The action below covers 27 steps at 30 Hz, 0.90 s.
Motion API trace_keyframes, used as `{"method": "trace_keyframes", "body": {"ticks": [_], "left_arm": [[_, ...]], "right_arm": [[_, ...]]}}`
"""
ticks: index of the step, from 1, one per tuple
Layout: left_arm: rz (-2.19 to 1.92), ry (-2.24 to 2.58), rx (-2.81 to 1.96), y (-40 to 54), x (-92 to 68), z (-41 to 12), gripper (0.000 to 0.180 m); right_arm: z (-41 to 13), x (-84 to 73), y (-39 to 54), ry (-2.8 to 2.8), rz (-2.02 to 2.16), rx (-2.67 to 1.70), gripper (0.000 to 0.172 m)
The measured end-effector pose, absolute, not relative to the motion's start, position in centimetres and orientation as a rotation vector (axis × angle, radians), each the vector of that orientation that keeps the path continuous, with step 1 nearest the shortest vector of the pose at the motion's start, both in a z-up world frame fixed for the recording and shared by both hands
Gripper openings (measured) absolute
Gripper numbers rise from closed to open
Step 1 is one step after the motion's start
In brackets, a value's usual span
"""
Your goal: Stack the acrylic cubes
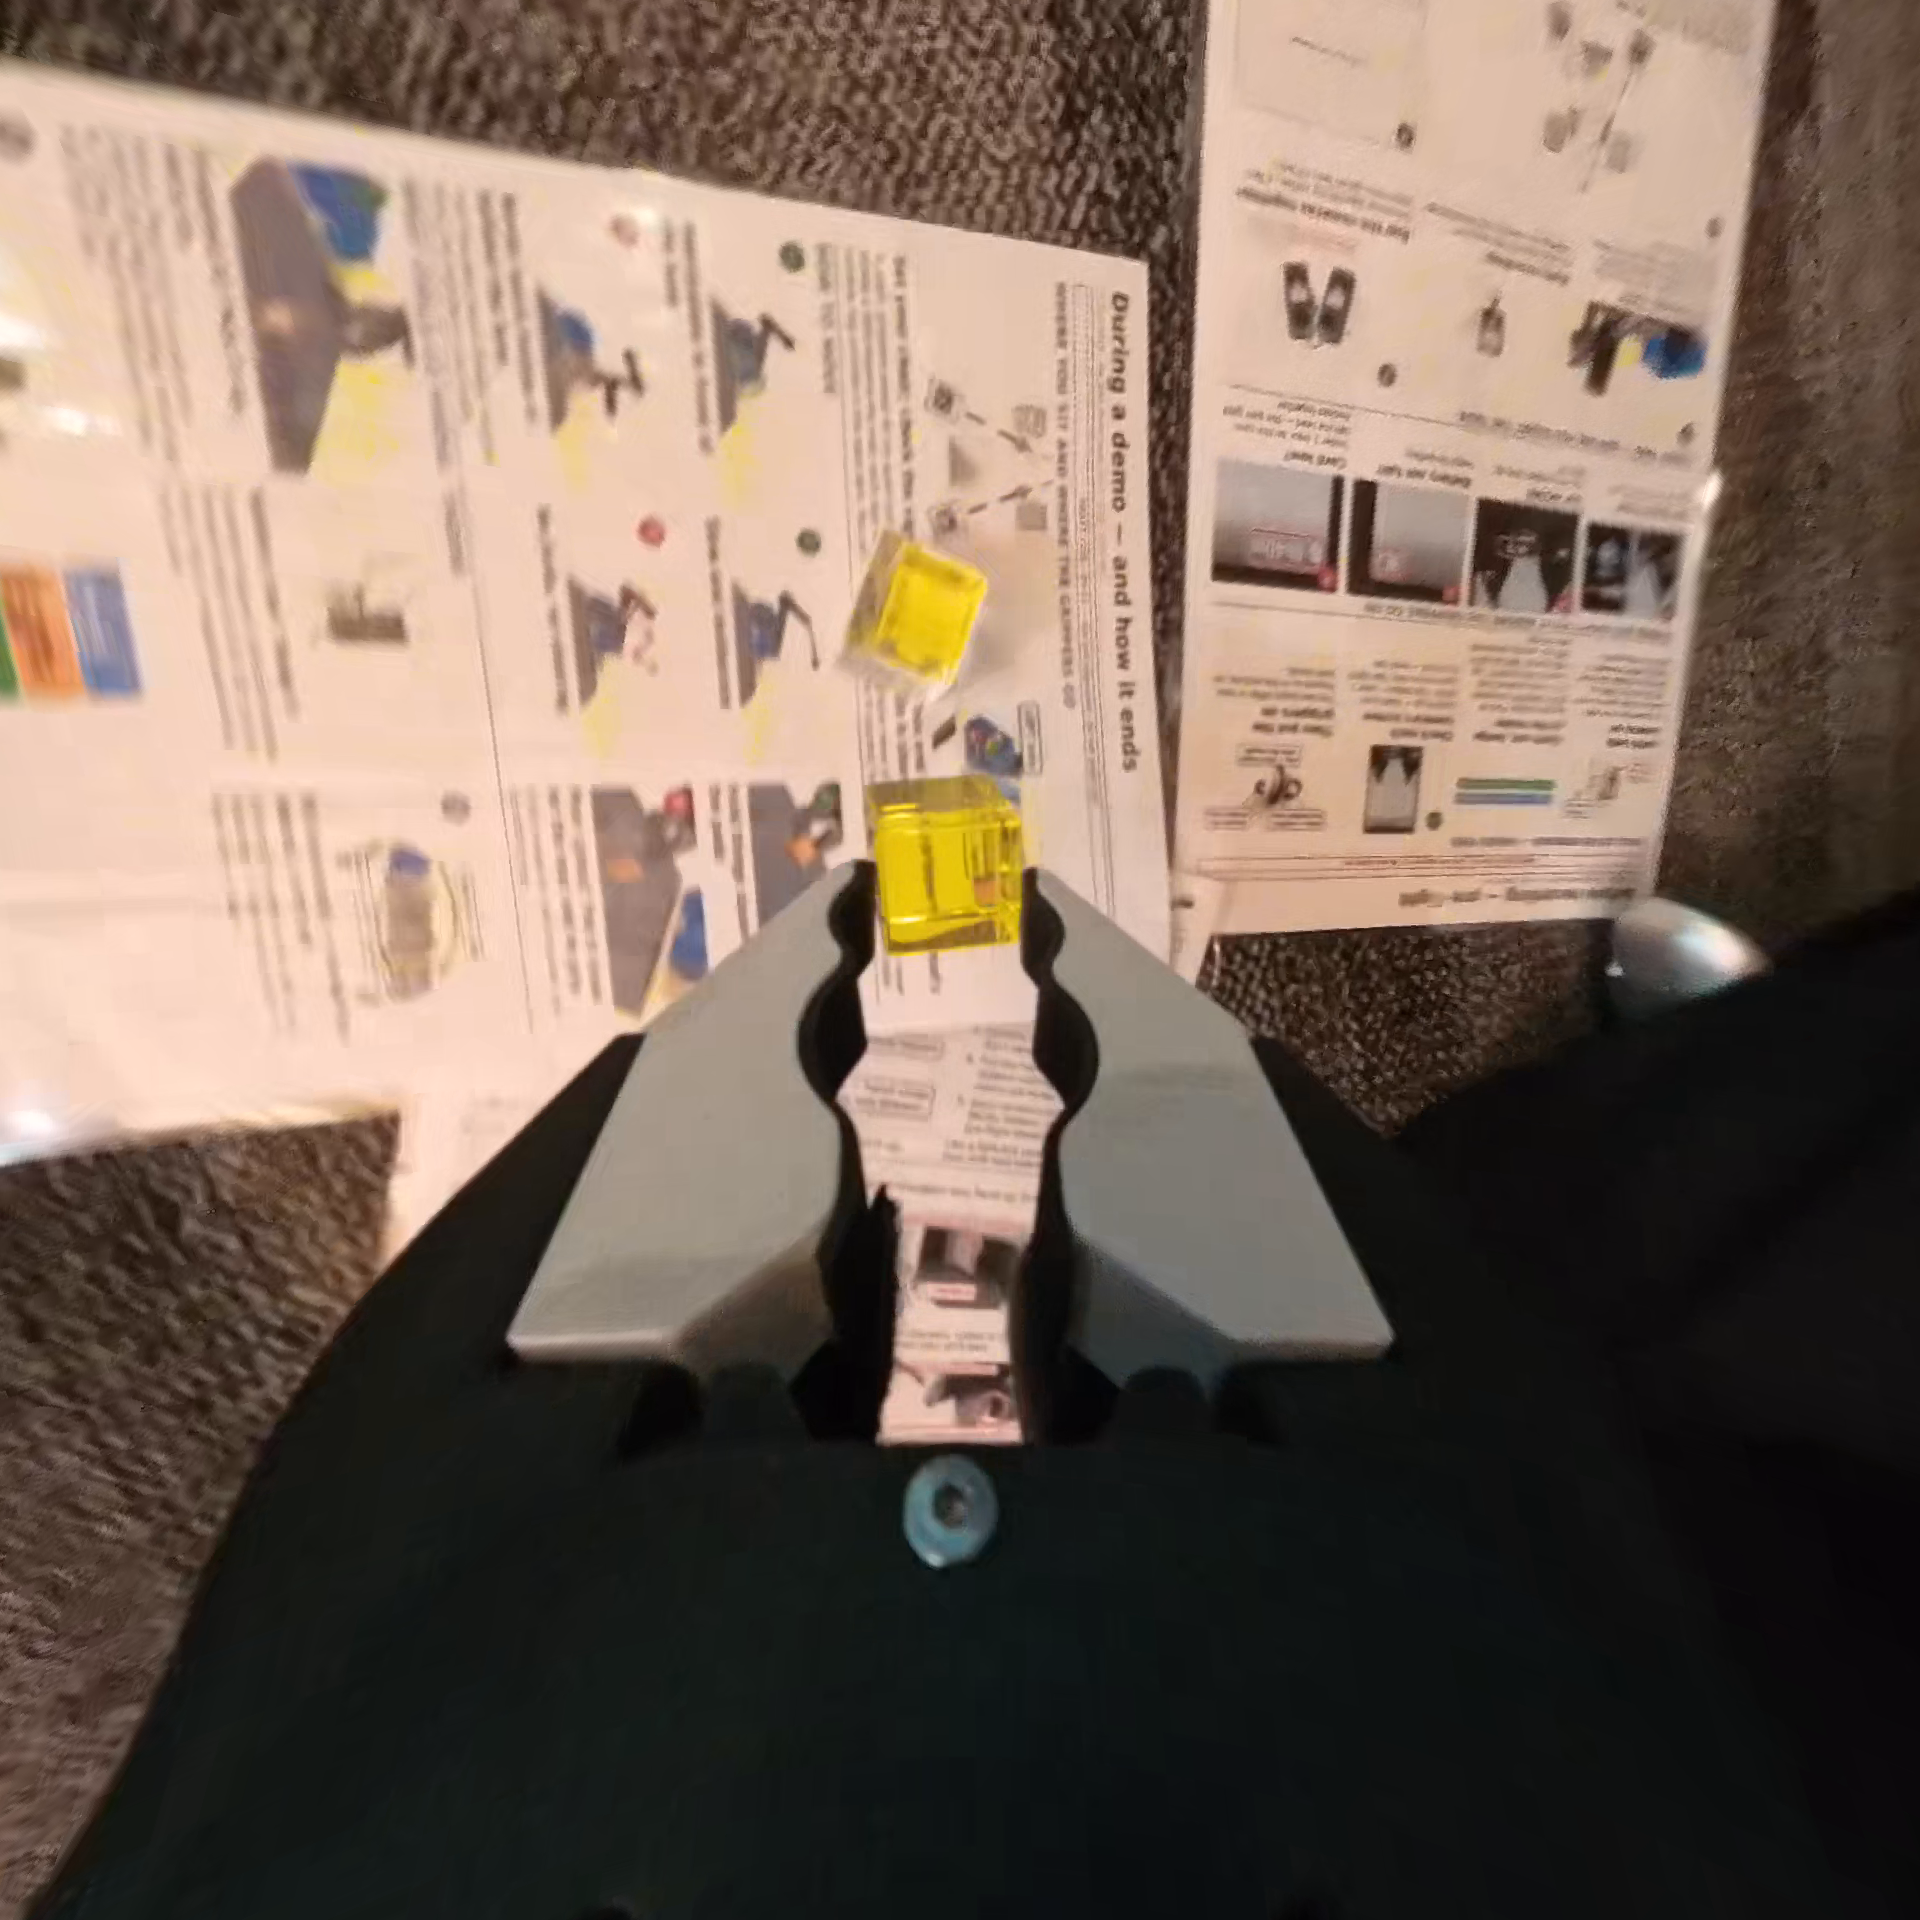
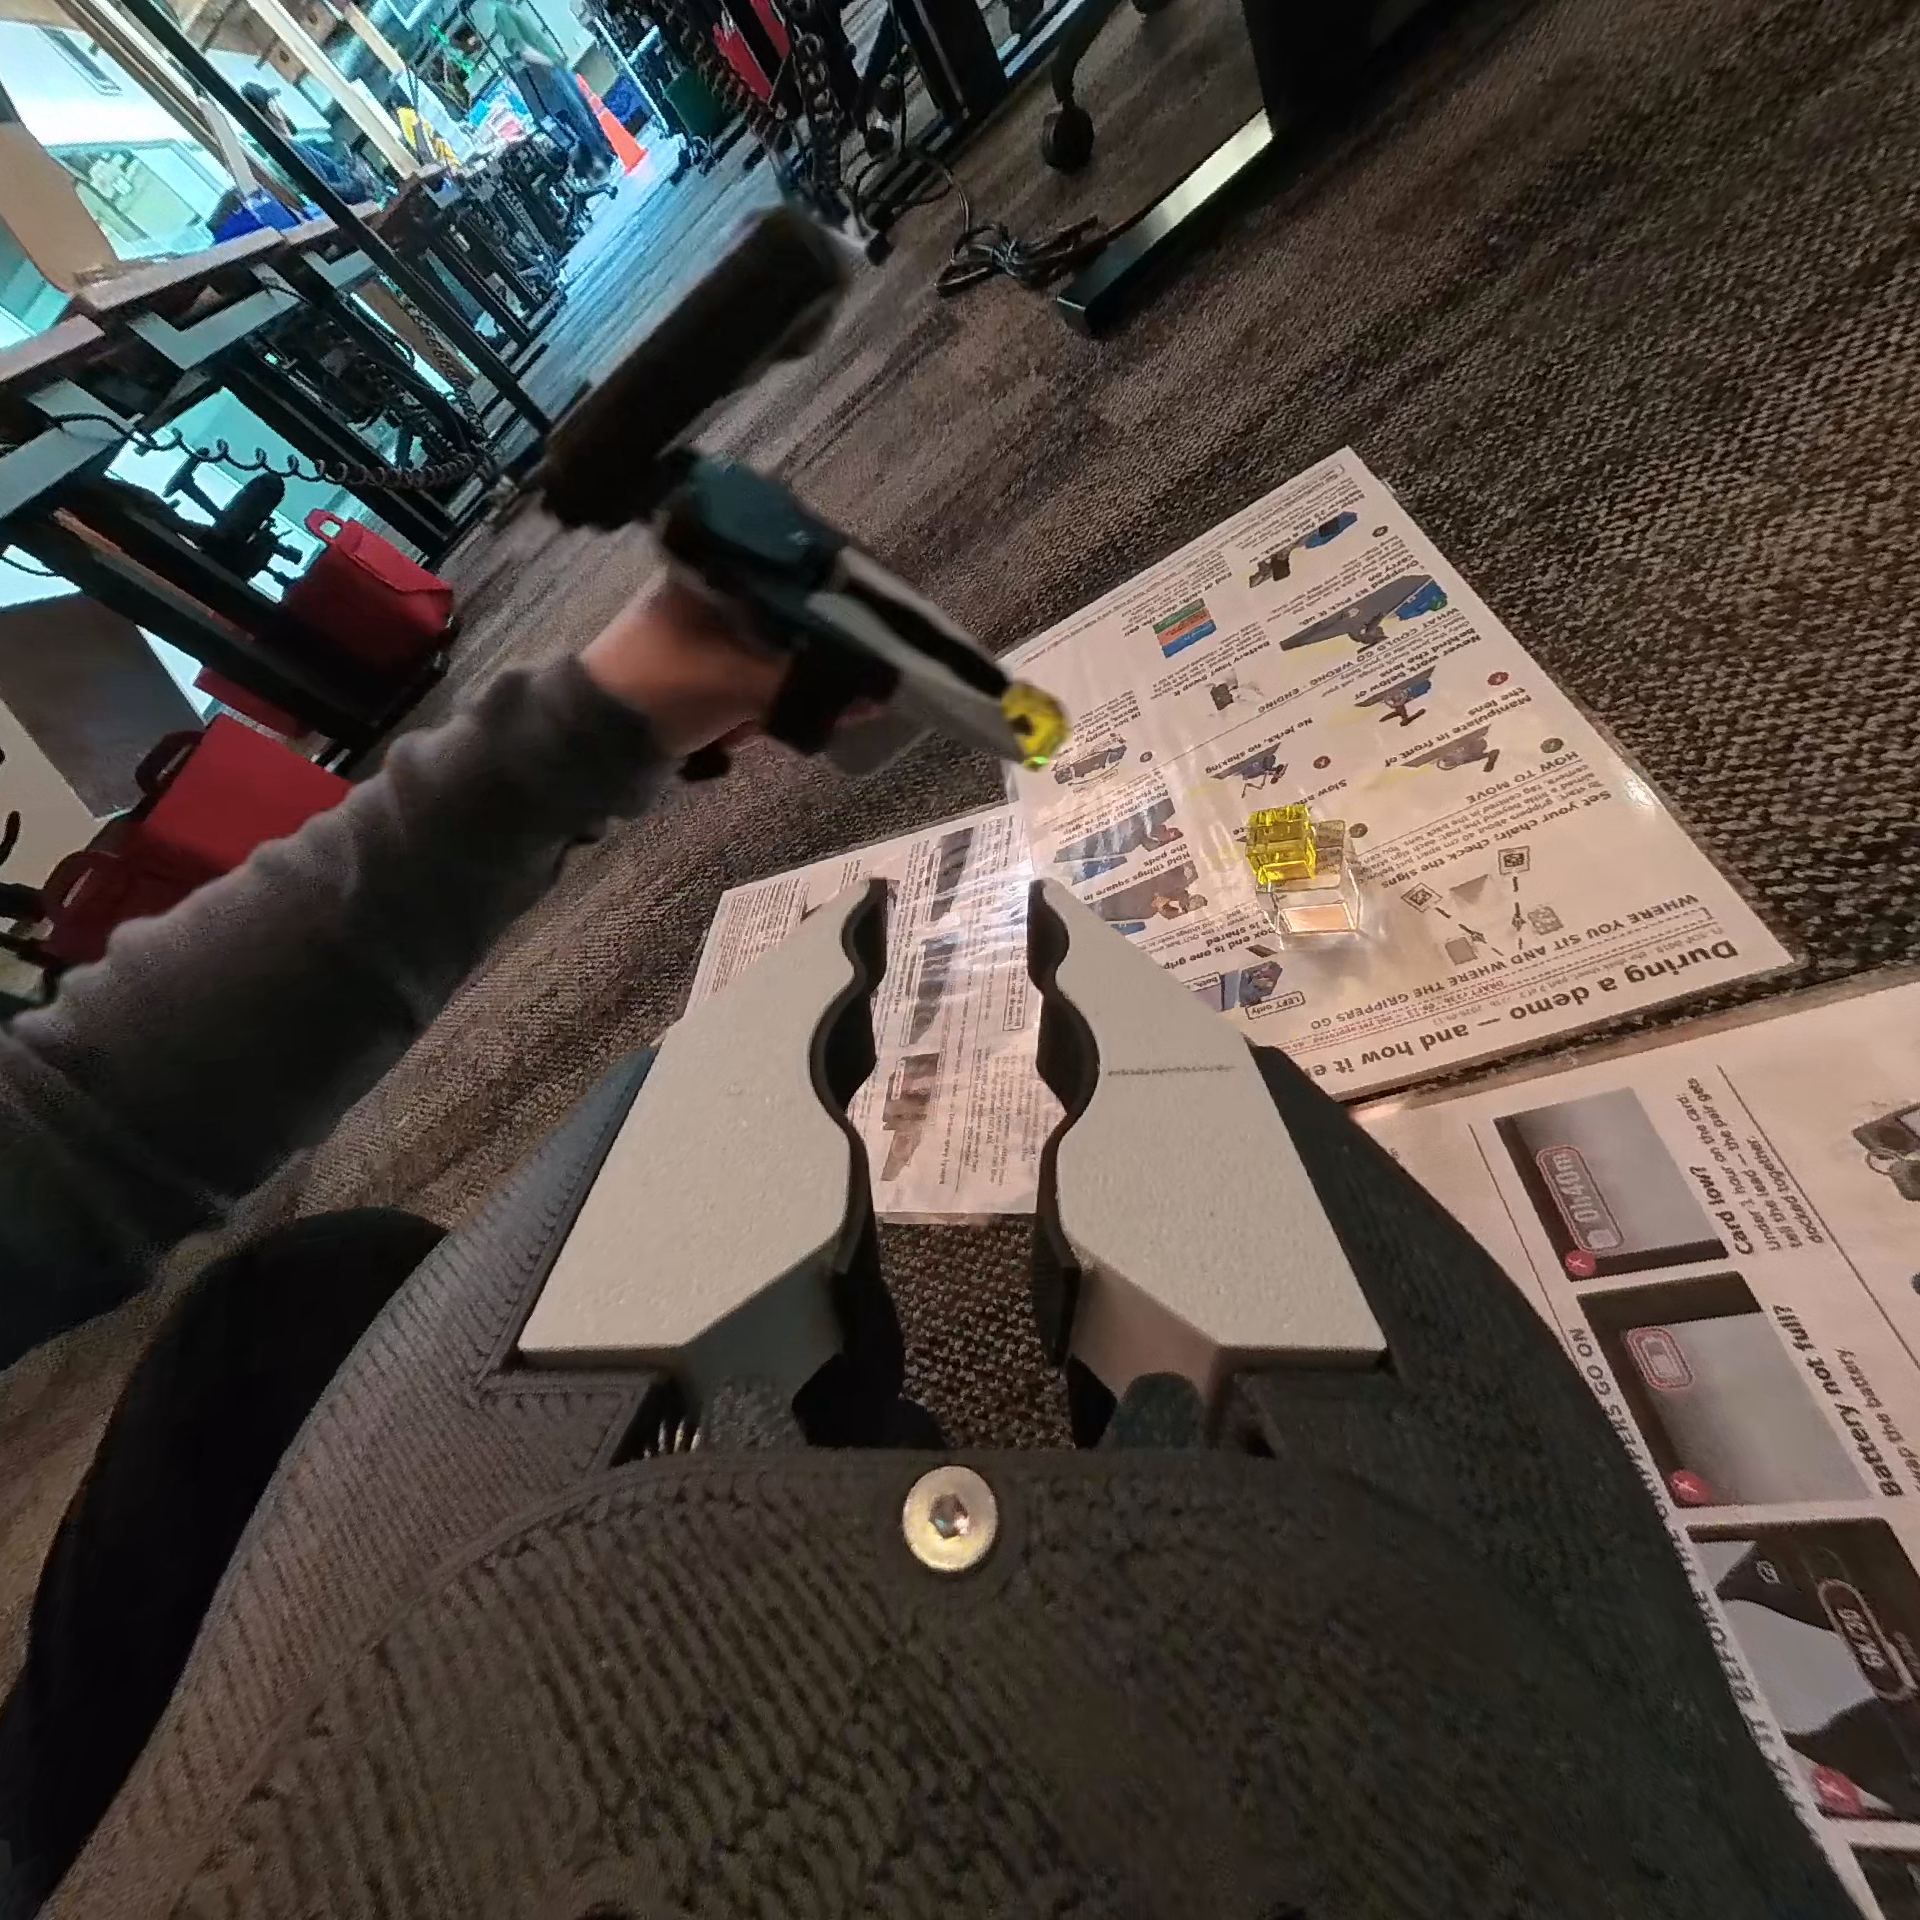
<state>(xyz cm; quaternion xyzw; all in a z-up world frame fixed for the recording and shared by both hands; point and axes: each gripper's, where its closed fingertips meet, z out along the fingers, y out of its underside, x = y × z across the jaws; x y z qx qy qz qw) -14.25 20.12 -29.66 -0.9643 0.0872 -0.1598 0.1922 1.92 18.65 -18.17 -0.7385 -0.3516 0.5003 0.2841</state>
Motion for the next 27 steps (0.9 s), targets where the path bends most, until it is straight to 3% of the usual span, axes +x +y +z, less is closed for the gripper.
{"method": "trace_keyframes", "body": {"ticks": [5,13,27], "left_arm": [[-0.380,0.560,-2.903,24.5,-10.8,-32.8,0.027],[-0.293,0.659,-3.061,26.0,-10.9,-36.8,0.027],[-0.319,0.647,-3.076,25.9,-10.8,-38.1,0.027]], "right_arm": [[-17.4,2.7,19.4,-0.902,1.353,-1.955,0.025],[-16.5,3.0,19.8,-0.865,1.384,-1.932,0.025],[-16.7,2.8,19.5,-0.875,1.395,-1.939,0.025]]}}
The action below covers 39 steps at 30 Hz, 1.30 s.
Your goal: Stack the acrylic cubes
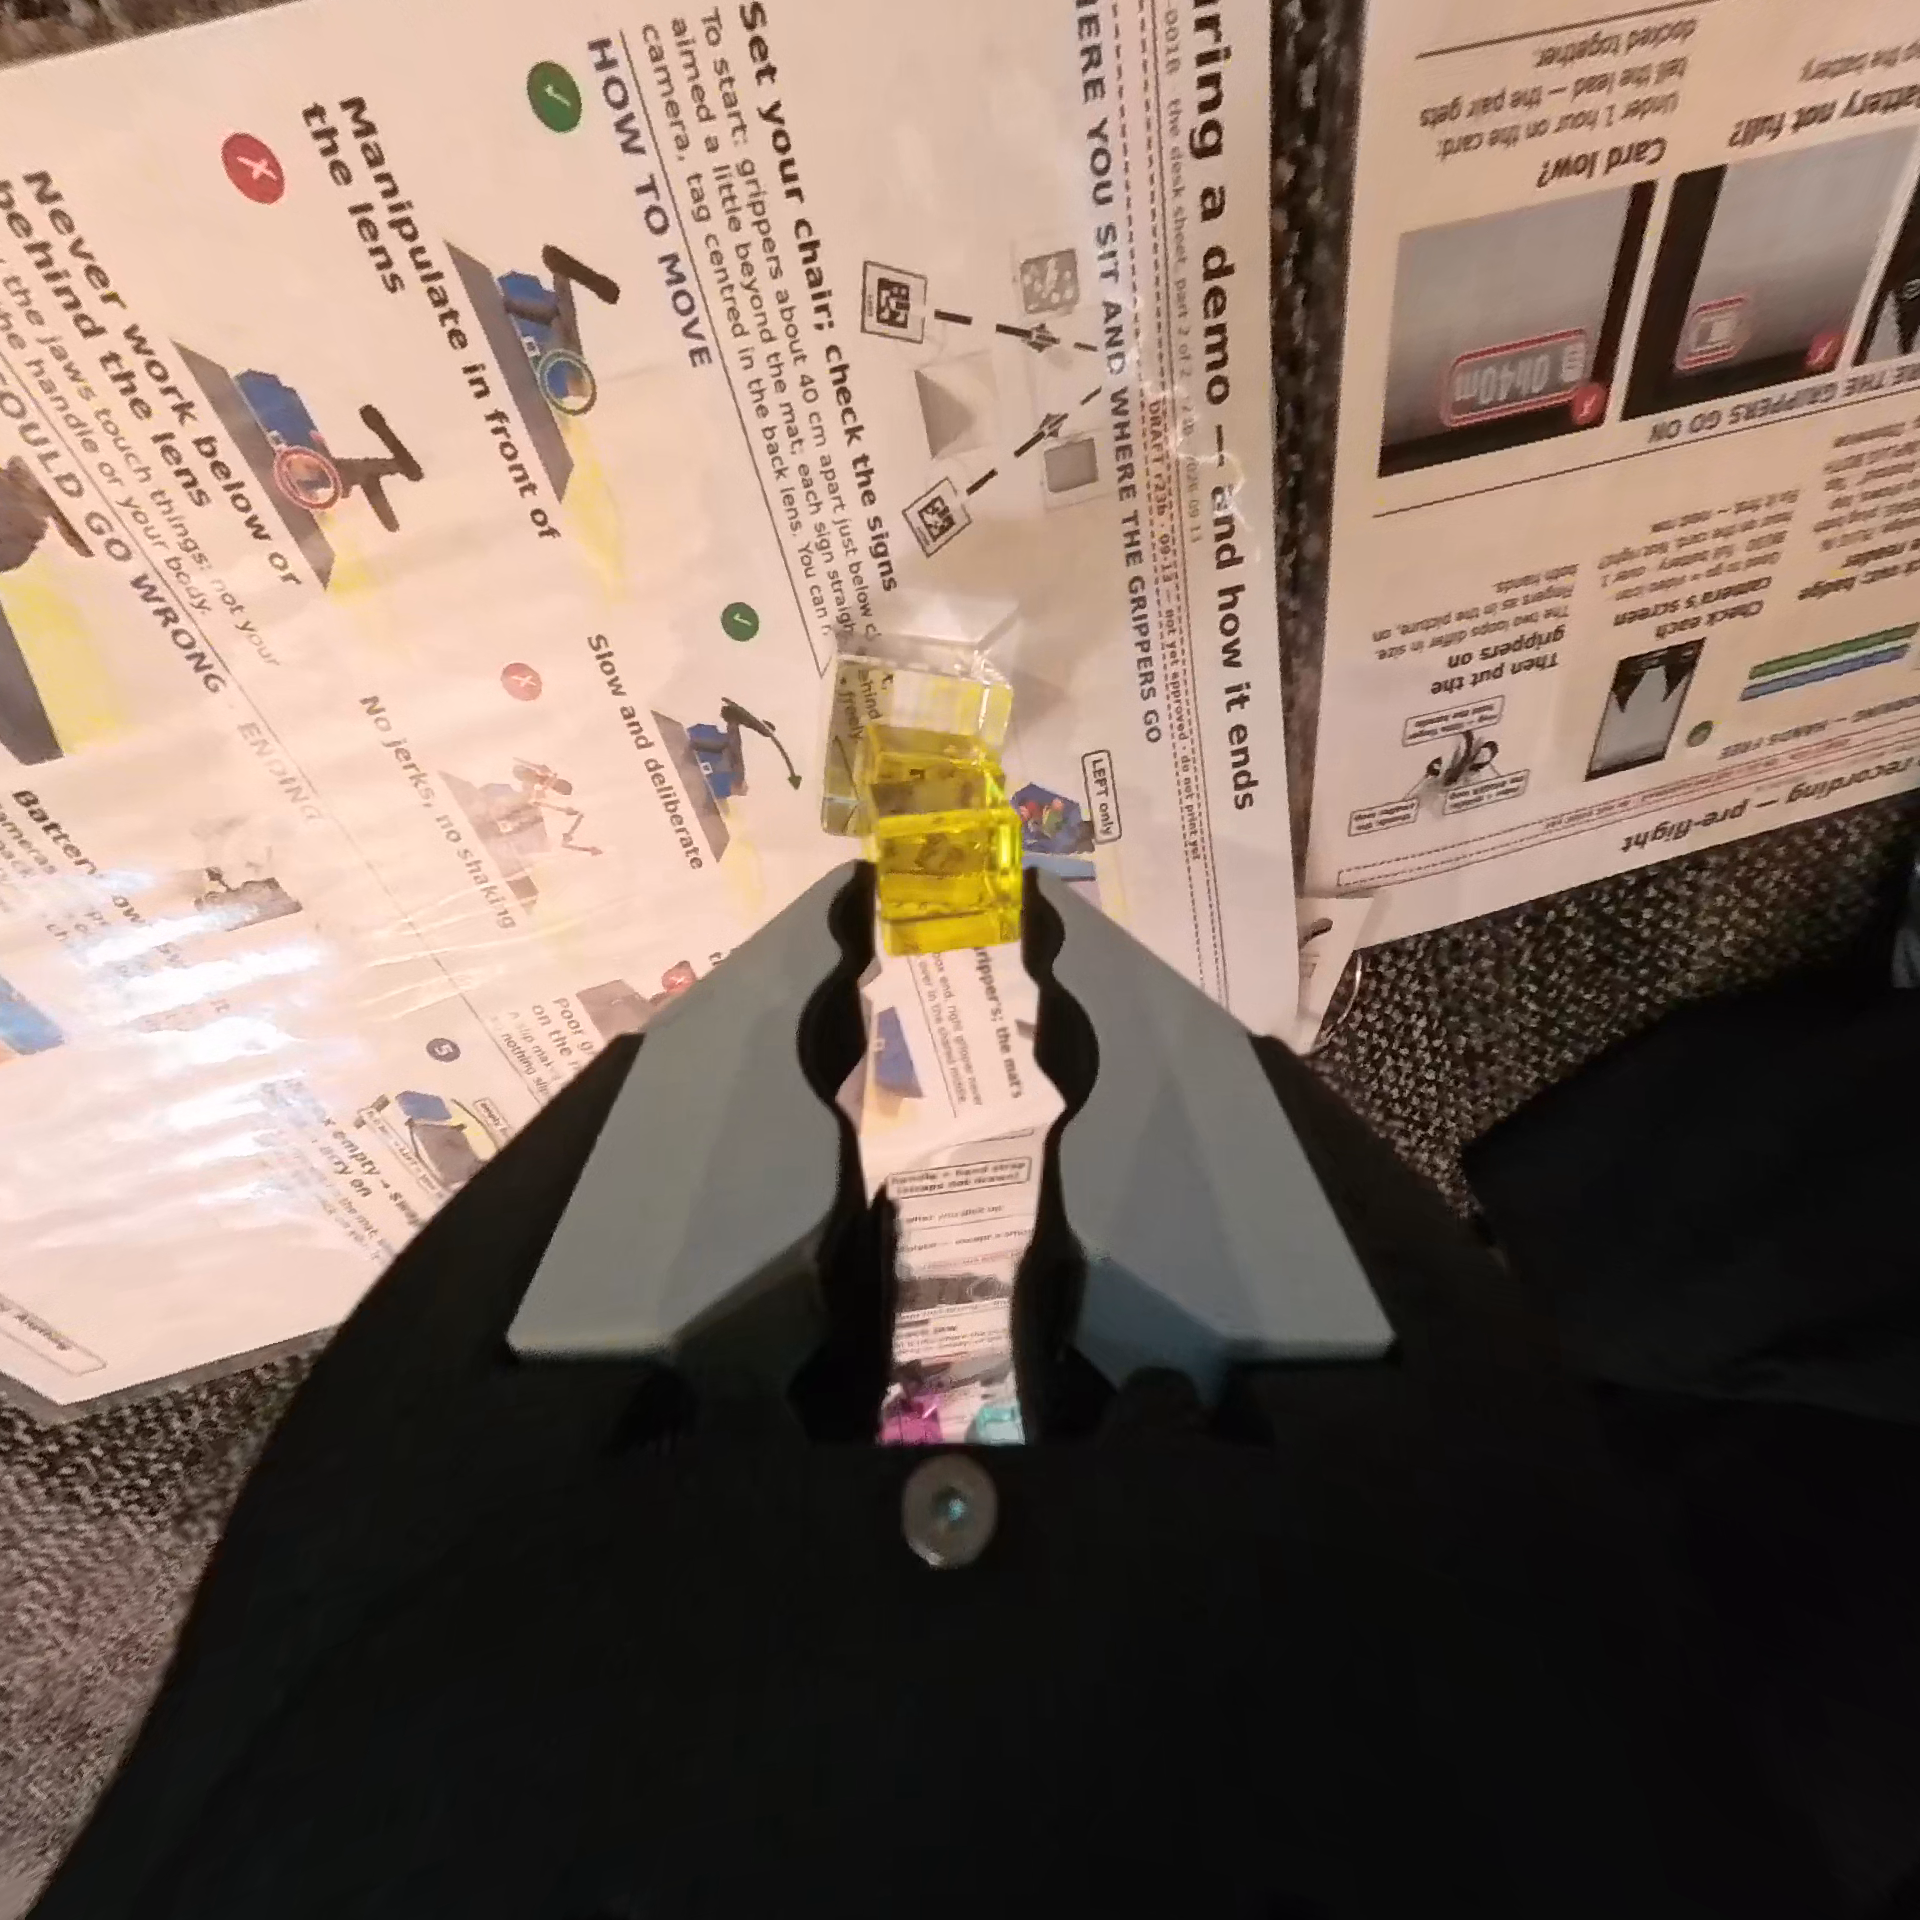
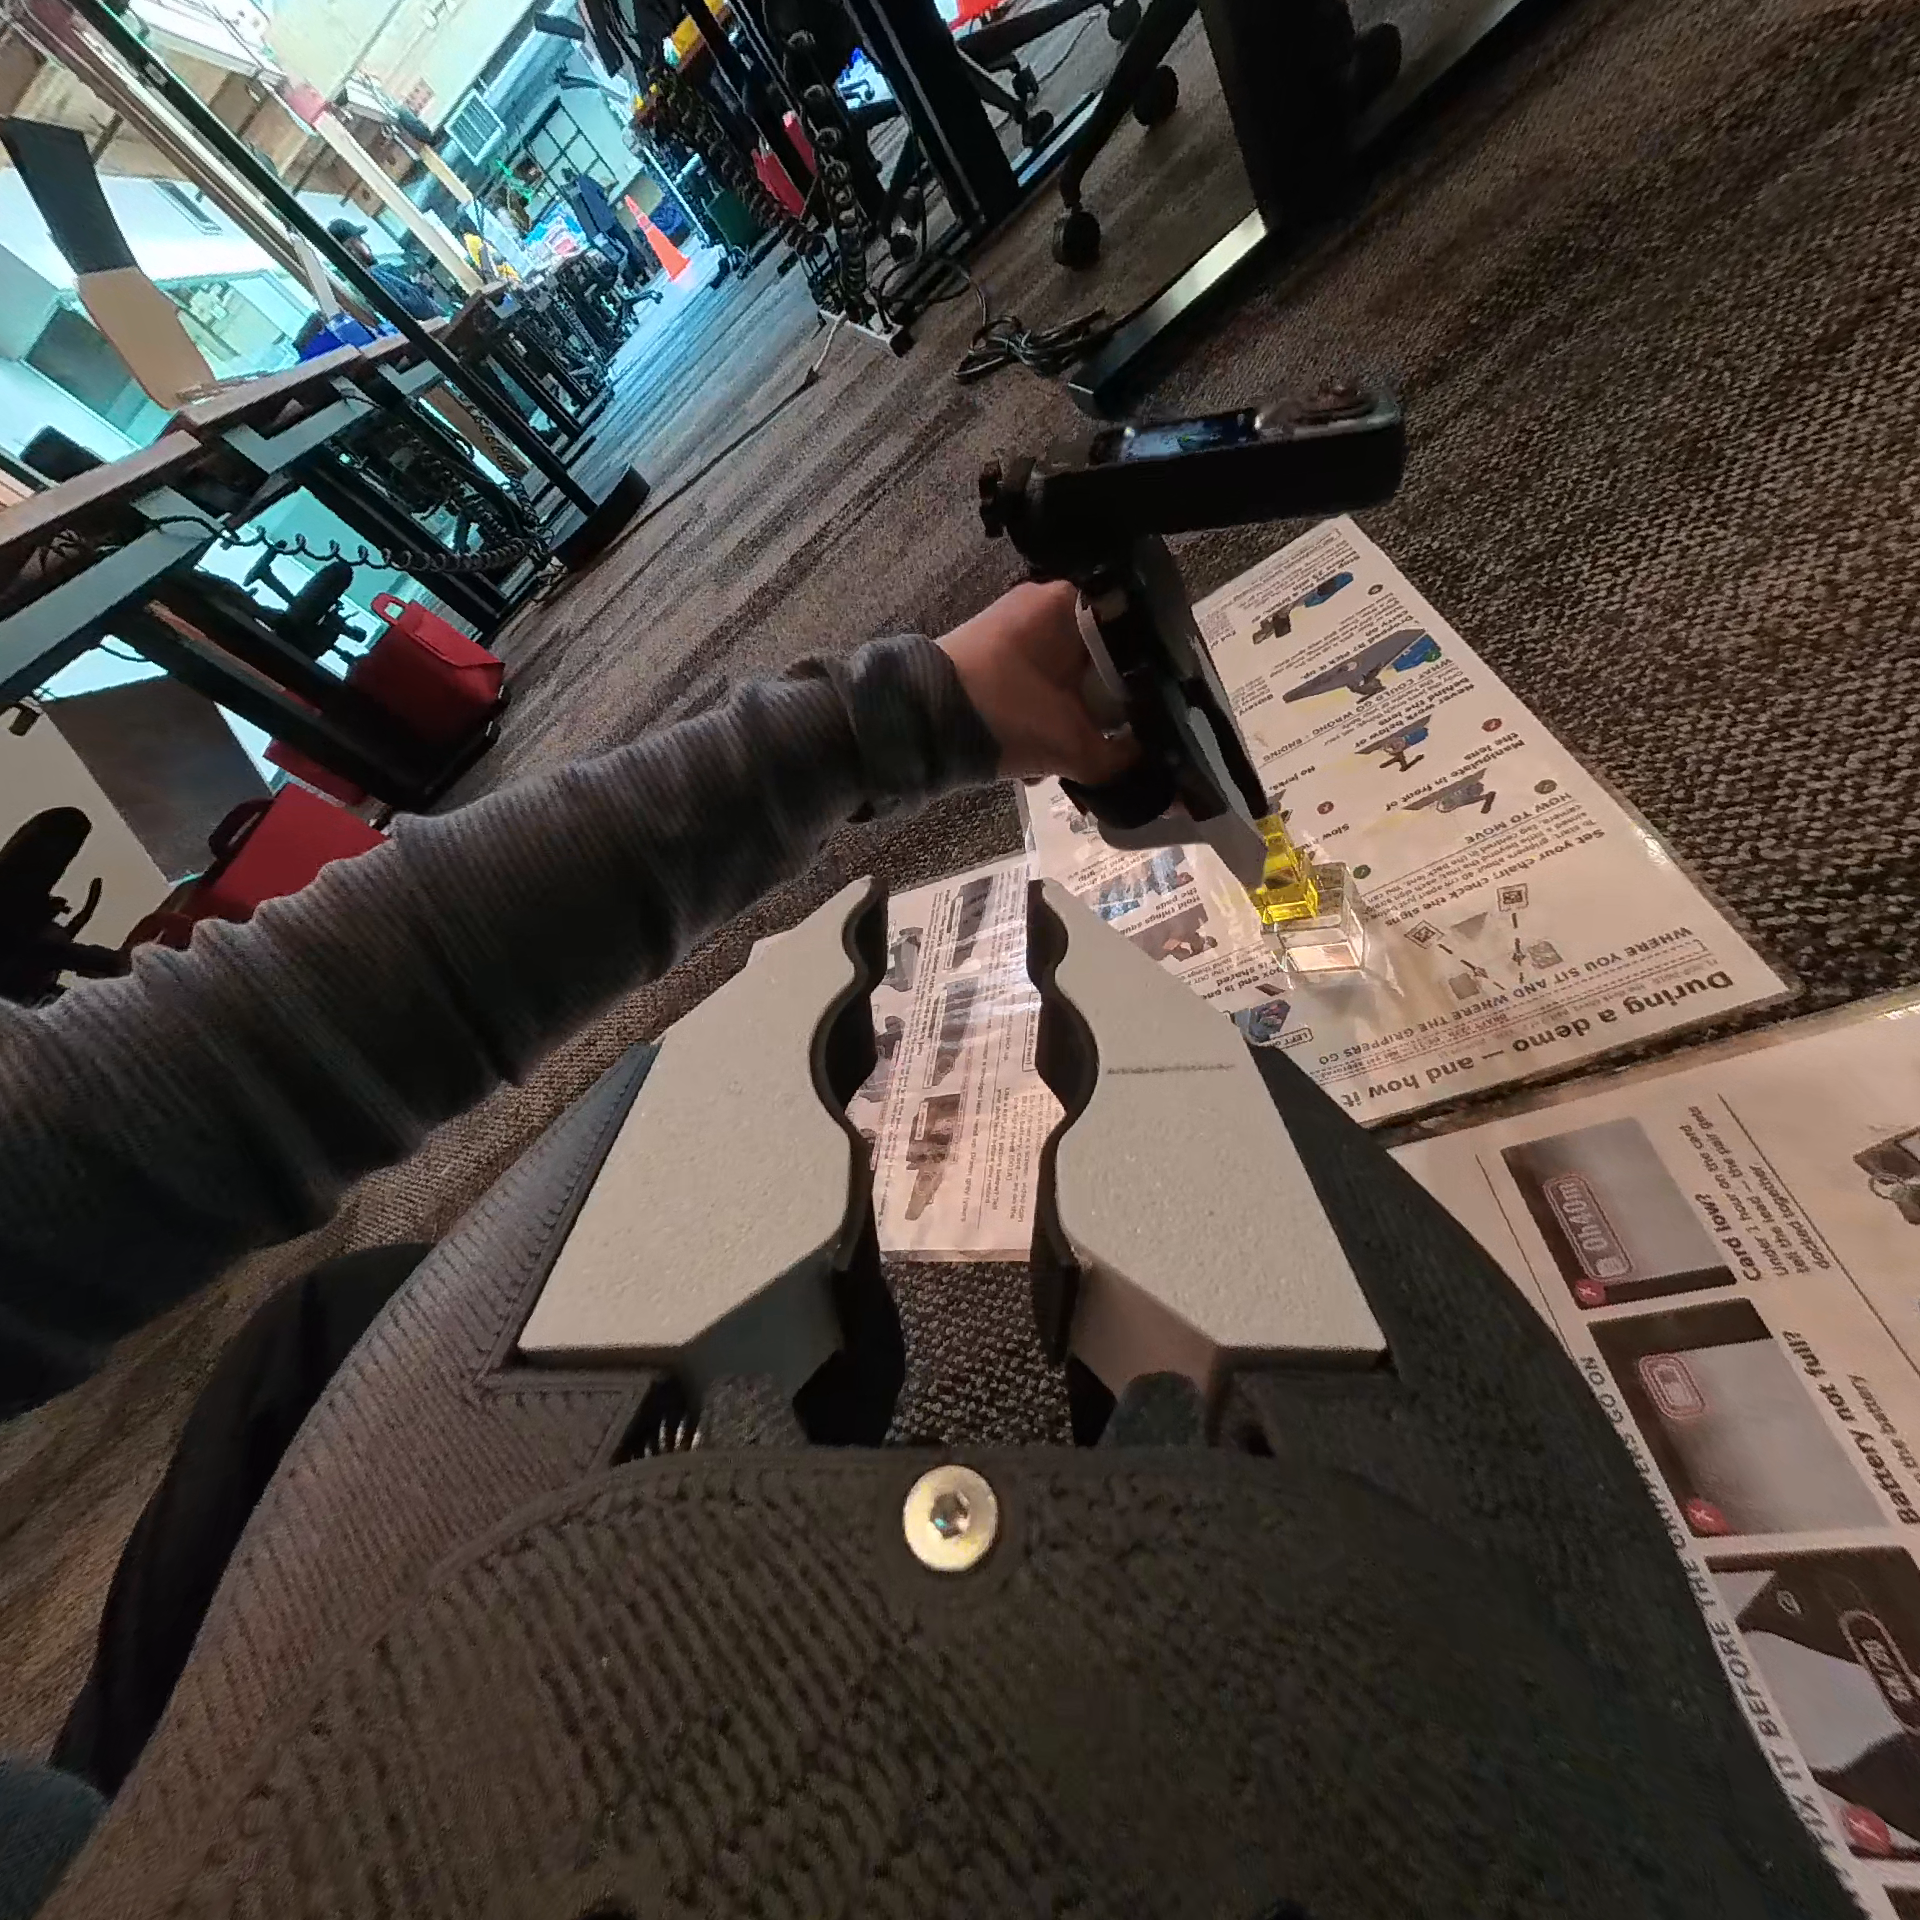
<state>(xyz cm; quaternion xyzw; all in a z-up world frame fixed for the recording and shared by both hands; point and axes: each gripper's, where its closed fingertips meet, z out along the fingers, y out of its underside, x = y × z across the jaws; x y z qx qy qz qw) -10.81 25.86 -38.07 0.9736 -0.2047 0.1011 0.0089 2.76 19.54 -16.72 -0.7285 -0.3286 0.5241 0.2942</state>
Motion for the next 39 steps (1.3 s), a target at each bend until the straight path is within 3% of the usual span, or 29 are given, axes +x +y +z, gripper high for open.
{"method": "trace_keyframes", "body": {"ticks": [6,11,14,17,22,26,33,39], "left_arm": [[0.321,-0.628,3.067,26.0,-10.7,-38.1,0.028],[0.316,-0.551,3.189,25.9,-11.5,-36.7,0.081],[0.273,-0.386,3.377,24.1,-13.8,-34.7,0.092],[0.236,-0.025,3.432,18.2,-17.6,-35.0,0.089],[0.158,0.454,3.169,4.4,-23.7,-39.9,0.084],[0.290,0.749,3.061,-0.4,-24.5,-42.6,0.075],[0.298,0.774,3.064,-1.8,-25.1,-43.6,0.056],[0.235,0.704,3.016,-3.2,-25.0,-44.9,0.052]], "right_arm": [[-16.8,2.7,19.4,-0.883,1.391,-1.945,0.025],[-17.0,2.8,19.5,-0.879,1.390,-1.952,0.025],[-17.0,2.8,19.4,-0.879,1.393,-1.953,0.025],[-16.9,2.6,19.3,-0.883,1.398,-1.950,0.025],[-17.2,2.1,18.8,-0.906,1.393,-1.955,0.025],[-17.9,1.7,18.5,-0.931,1.378,-1.976,0.025],[-18.3,1.6,18.2,-0.942,1.370,-1.990,0.025],[-18.4,1.4,18.2,-0.940,1.365,-1.995,0.026]]}}
